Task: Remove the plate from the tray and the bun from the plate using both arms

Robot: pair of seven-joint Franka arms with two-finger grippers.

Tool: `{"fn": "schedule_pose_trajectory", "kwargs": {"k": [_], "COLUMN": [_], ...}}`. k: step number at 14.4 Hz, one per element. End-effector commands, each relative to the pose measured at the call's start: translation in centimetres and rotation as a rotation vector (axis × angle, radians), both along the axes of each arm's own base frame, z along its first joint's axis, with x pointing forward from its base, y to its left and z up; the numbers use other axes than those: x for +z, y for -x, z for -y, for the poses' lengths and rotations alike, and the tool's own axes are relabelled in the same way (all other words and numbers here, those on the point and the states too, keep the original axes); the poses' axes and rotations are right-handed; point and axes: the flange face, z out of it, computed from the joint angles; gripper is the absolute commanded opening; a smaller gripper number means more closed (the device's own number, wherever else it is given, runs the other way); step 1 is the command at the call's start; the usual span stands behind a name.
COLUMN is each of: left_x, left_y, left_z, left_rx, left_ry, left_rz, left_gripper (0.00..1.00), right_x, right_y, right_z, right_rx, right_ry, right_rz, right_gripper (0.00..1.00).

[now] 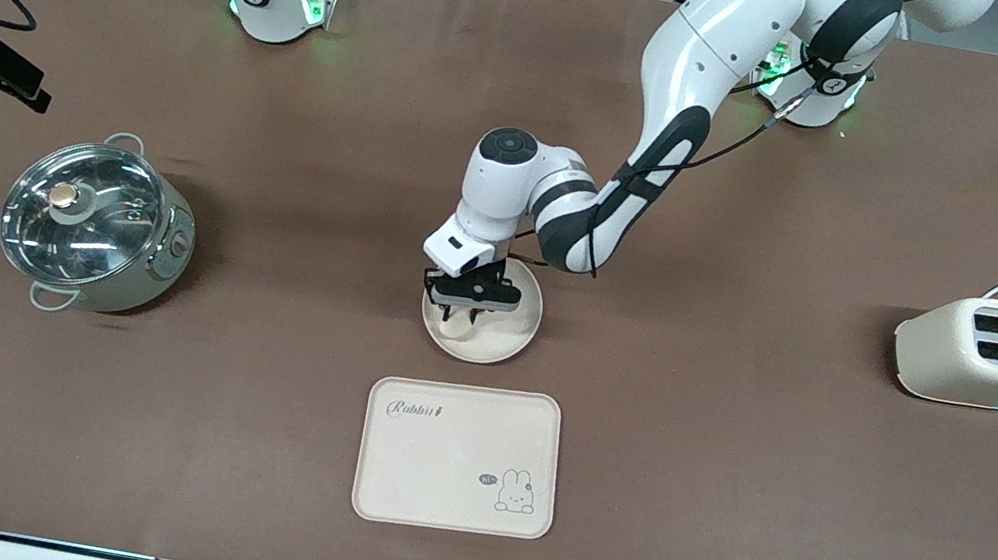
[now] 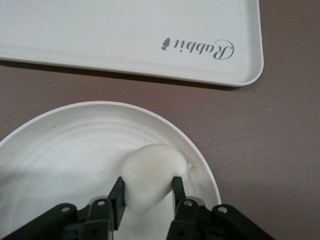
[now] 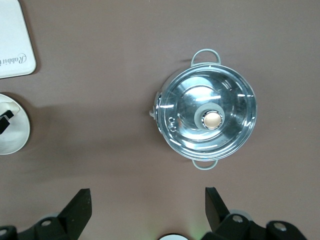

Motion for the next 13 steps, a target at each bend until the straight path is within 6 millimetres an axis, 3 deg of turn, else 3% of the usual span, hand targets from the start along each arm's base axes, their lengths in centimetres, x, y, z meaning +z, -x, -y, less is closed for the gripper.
{"fn": "schedule_pose_trajectory", "kwargs": {"k": [1, 3, 5, 6, 8, 10, 12, 13], "left_x": [0.5, 4.1, 8.8, 11.1, 14.2, 14.2, 11.9, 10.5], "left_y": [-0.7, -2.6, -4.9, -6.5, -10.4, -13.5, -15.6, -16.3], "left_z": [0.1, -1.0, -3.9, -6.3, -13.6, -22.2, -30.1, -33.0], "left_rx": [-0.006, 0.011, 0.023, 0.006, -0.057, -0.105, -0.137, -0.141], "left_ry": [0.006, 0.013, -0.081, -0.101, -0.122, -0.125, -0.115, -0.107], "left_rz": [0.037, 0.066, 0.026, -0.047, -0.151, -0.22, -0.282, -0.308], "left_gripper": [0.18, 0.11, 0.01, 0.01, 0.0, 0.0, 0.0, 0.0], "right_x": [0.8, 1.4, 2.0, 1.7, 0.8, 1.1, 1.8, 1.9], "right_y": [1.2, 1.8, 2.4, 2.3, 2.0, 2.1, 2.6, 2.7], "right_z": [1.3, 1.7, 1.9, 1.8, 1.4, 1.2, 1.1, 1.1], "right_rx": [0.012, 0.023, 0.019, 0.022, 0.03, 0.033, 0.033, 0.033], "right_ry": [0.024, 0.023, 0.023, 0.023, 0.021, 0.02, 0.019, 0.019], "right_rz": [0.003, 0.0, 0.005, -0.003, -0.009, -0.006, 0.0, 0.002], "right_gripper": [1.0, 1.0, 1.0, 1.0, 1.0, 1.0, 1.0, 1.0]}}
